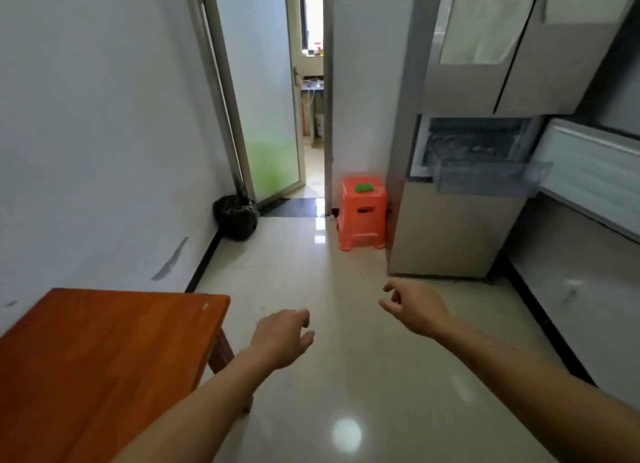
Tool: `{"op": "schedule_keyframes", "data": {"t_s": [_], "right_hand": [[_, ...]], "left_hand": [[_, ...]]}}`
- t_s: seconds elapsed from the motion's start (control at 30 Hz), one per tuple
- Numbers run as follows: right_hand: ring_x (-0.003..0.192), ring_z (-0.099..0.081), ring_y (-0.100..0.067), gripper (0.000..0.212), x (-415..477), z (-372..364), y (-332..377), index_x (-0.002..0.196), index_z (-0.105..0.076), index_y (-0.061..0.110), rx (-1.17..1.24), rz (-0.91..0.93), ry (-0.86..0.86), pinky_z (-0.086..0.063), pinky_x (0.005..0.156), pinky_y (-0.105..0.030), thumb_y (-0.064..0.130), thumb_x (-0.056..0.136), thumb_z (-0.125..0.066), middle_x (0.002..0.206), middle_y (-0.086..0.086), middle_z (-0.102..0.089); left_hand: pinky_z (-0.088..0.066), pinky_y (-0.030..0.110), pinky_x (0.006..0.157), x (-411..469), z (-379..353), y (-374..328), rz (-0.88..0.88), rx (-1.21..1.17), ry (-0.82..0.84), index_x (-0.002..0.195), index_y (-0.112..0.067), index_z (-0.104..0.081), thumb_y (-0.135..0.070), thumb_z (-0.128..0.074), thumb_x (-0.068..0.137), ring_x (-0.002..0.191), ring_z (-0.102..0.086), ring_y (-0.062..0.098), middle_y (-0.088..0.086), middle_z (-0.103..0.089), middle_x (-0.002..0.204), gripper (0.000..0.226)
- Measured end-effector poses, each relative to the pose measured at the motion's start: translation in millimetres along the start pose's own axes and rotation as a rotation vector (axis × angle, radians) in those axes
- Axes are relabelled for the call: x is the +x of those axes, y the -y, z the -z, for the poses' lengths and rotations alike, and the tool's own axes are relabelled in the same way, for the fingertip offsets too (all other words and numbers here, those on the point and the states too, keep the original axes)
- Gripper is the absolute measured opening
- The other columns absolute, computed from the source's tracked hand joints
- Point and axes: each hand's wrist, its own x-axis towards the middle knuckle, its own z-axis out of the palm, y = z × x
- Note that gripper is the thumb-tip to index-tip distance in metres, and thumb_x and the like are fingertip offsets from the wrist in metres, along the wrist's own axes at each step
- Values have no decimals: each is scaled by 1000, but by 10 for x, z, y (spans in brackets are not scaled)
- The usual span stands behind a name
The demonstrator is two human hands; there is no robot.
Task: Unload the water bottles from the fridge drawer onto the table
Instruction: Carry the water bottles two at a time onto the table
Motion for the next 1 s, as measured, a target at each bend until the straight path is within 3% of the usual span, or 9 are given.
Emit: {"op": "schedule_keyframes", "data": {"t_s": [0.23,0.5,0.57,0.67,1.0], "right_hand": [[79,-58,-7,35,890,249,-785,116,-60,29,-4,-152,-58,-53,73,-32,50,88,-58,89,11,-62],[87,-60,-15,35,1887,960,-1579,116,-61,23,29,-360,-173,-45,68,-27,46,89,-59,100,5,-67],[84,-57,-13,34,2002,1071,-1802,118,-60,22,37,-404,-184,-37,61,-23,44,91,-58,99,4,-66],[85,-58,-14,36,2190,1179,-2215,120,-59,23,39,-485,-189,-43,67,-28,45,92,-57,96,4,-65],[83,-58,-12,38,3552,1693,-3774,119,-60,24,94,-524,-214,-43,67,-26,48,89,-60,95,7,-63]], "left_hand": [[-49,34,81,1619,80,-345,-151,80,24,113,-22,-55,-45,-47,93,94,-59,20,-1,-64,105,31],[-52,31,78,3577,520,-975,-393,40,35,101,-24,-56,-44,-51,91,85,-59,15,-2,-63,97,23],[-53,34,79,3959,528,-1187,-453,31,51,98,-23,-57,-42,-53,90,87,-60,17,-1,-63,97,21],[-54,37,81,4471,428,-1523,-521,39,84,95,-24,-56,-44,-52,88,91,-63,22,0,-65,98,22],[-49,36,80,6194,380,-2608,-538,126,98,104,-22,-58,-40,-48,89,100,-62,29,7,-66,109,26]]}}
